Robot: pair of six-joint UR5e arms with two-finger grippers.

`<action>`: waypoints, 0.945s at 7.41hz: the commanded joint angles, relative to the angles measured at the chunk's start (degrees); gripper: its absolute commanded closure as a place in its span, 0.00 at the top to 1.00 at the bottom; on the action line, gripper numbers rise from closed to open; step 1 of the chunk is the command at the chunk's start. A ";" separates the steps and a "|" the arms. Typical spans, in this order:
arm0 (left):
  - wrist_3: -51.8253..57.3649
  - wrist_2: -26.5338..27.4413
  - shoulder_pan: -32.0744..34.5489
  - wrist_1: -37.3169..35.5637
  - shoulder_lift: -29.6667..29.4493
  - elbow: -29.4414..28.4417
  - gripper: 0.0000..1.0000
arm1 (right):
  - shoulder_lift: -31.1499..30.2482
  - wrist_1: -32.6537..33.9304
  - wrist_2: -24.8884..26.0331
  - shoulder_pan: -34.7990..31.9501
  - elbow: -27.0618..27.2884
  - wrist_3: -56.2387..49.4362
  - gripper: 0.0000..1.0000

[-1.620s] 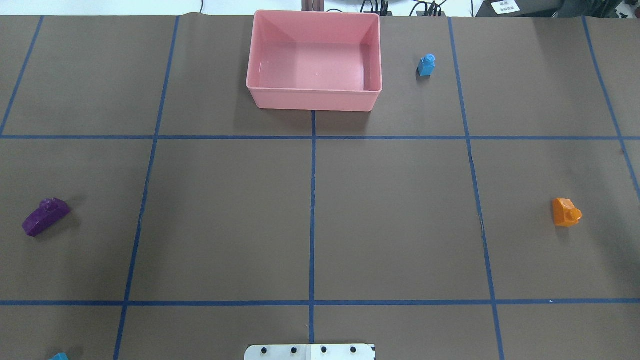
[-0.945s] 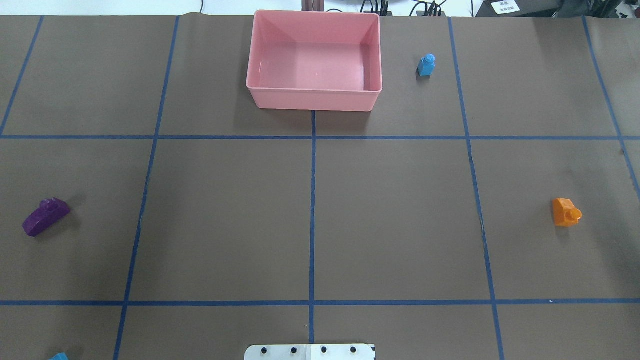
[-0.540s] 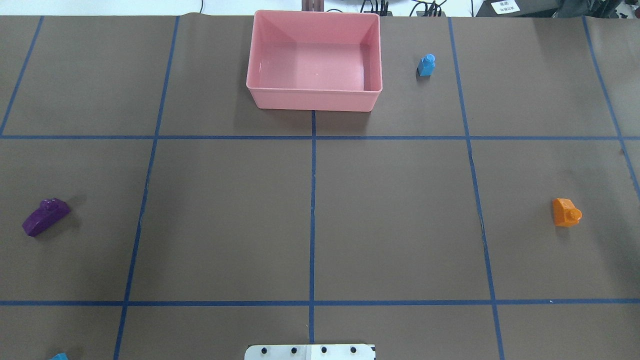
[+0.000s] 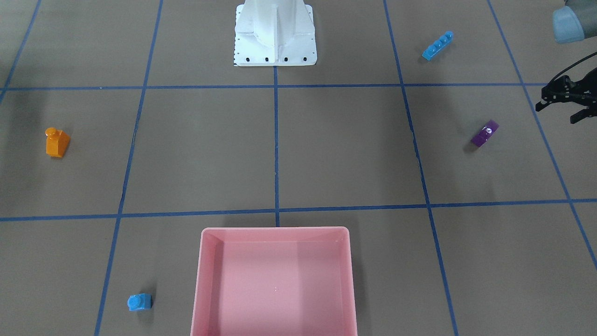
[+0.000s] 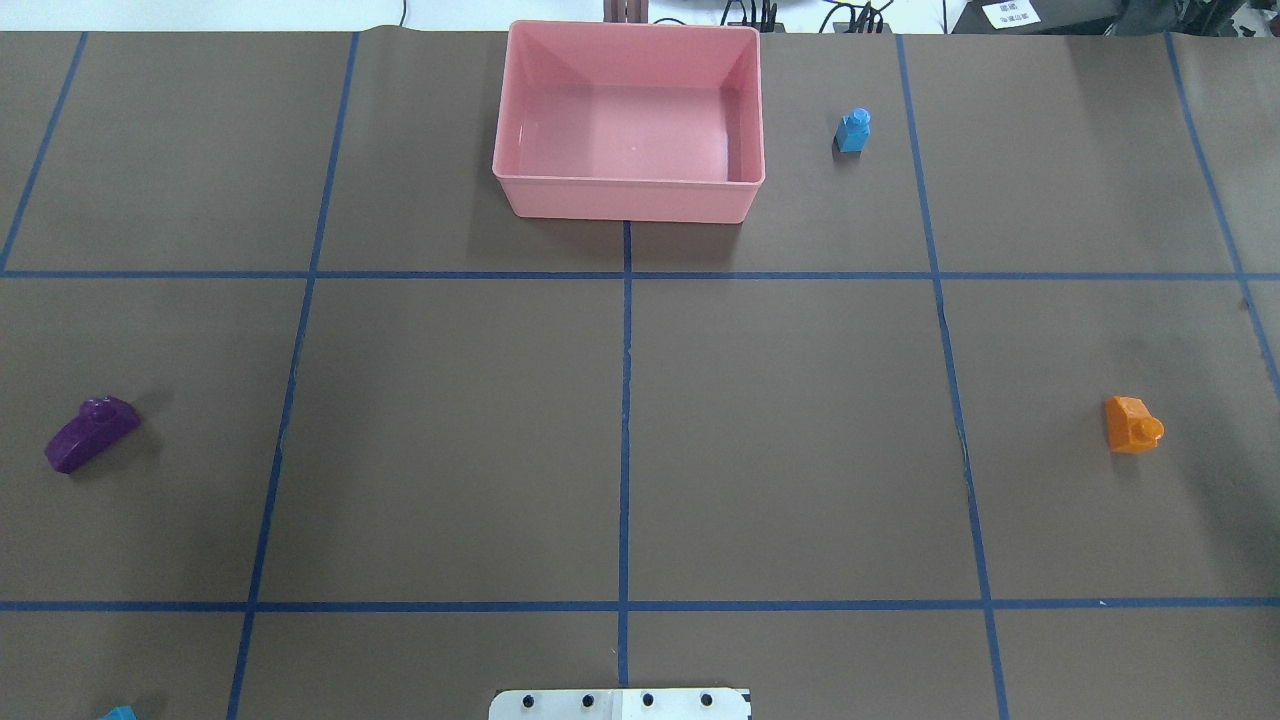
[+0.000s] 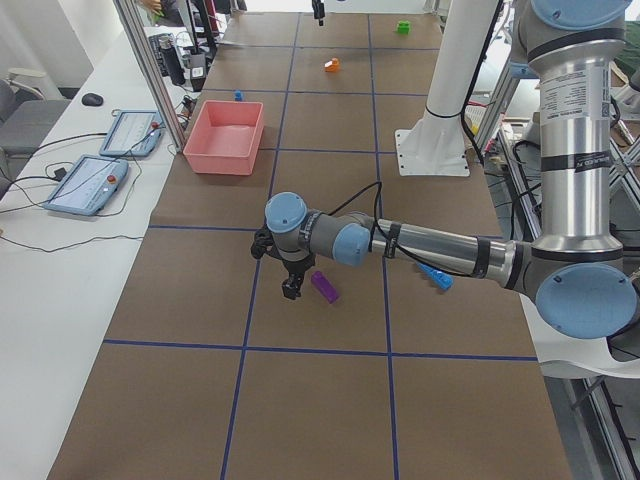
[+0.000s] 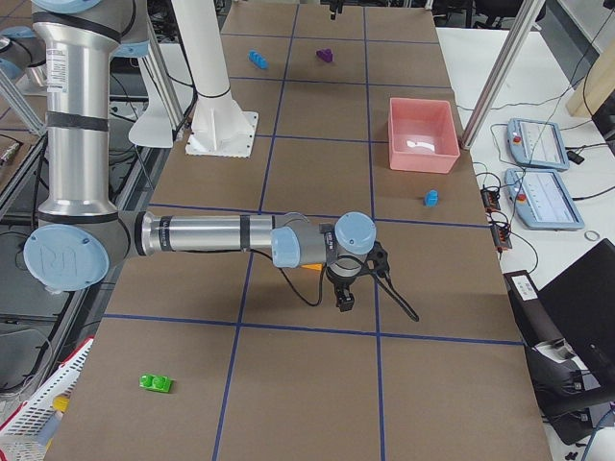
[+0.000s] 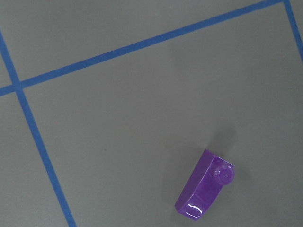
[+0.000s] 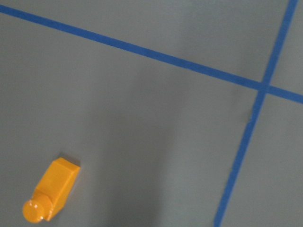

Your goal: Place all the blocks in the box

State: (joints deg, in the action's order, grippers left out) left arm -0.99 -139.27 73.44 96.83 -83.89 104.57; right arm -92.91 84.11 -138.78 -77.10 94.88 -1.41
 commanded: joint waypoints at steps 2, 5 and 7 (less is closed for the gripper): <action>-0.07 0.05 -1.37 0.91 -0.05 0.20 1.00 | 3.09 -5.80 3.33 13.18 -1.35 21.84 1.00; 0.02 0.05 -1.37 1.00 -0.31 0.72 1.00 | 2.39 -5.80 7.56 21.10 -2.15 34.63 1.00; 0.02 0.05 -1.37 0.91 -0.40 0.81 1.00 | 2.47 -5.80 7.30 21.90 -2.42 35.77 0.96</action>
State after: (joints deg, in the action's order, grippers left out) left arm -0.98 -139.22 72.07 97.76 -84.23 105.29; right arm -90.45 78.32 -131.50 -55.97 92.53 33.46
